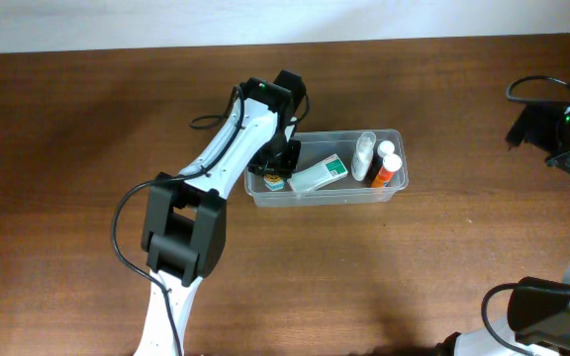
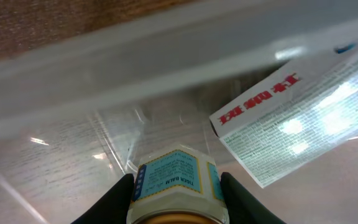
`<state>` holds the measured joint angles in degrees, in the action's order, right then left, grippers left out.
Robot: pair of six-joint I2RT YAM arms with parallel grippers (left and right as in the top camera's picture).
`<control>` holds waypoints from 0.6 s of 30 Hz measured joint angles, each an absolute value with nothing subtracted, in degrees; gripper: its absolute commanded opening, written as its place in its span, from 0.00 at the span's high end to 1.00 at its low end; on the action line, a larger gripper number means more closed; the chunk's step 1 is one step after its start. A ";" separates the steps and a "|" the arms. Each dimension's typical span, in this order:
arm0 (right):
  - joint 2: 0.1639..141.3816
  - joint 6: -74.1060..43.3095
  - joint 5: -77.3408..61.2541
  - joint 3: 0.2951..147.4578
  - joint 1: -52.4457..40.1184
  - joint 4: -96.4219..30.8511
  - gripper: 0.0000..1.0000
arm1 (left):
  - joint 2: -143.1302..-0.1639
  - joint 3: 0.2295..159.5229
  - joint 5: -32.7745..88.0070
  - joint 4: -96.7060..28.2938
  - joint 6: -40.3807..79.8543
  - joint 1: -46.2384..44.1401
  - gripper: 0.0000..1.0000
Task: Pack container
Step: 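Lower the jar into the container's left end beside the Panadol box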
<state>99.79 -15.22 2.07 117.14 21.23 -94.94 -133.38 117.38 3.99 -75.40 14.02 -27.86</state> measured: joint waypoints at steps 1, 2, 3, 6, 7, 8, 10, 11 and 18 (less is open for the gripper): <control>99.79 -15.25 2.07 117.14 21.23 -94.96 0.02 | -133.51 117.40 3.99 -75.40 14.06 -27.86 0.67; 99.79 -15.22 2.07 117.14 21.23 -94.96 0.02 | -133.60 117.40 3.99 -75.40 14.17 -27.86 0.67; 99.79 -15.25 2.07 117.14 21.23 -94.96 0.02 | -133.67 117.40 3.99 -75.40 14.20 -27.86 0.67; 99.79 -15.25 2.07 117.14 21.23 -94.96 0.02 | -133.73 117.38 3.99 -75.40 14.20 -27.86 0.66; 99.79 -15.22 2.07 117.14 21.23 -94.96 0.02 | -133.73 117.38 3.99 -75.40 14.20 -27.86 0.66; 99.81 -15.25 2.07 117.14 21.23 -94.96 0.02 | -133.73 117.38 3.99 -75.42 14.20 -27.86 0.66; 99.79 -15.22 2.07 117.14 21.23 -94.96 0.02 | -133.73 117.38 3.99 -75.42 14.22 -27.86 0.66; 99.79 -15.25 2.07 117.14 21.23 -94.96 0.02 | -133.73 117.38 3.99 -75.40 14.20 -27.86 0.66; 99.79 -15.25 2.07 117.14 21.23 -94.96 0.02 | -133.73 117.40 3.97 -75.42 14.26 -27.86 0.50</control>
<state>99.79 -15.25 2.07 117.14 21.23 -94.96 -133.73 117.40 3.97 -75.42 14.26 -27.86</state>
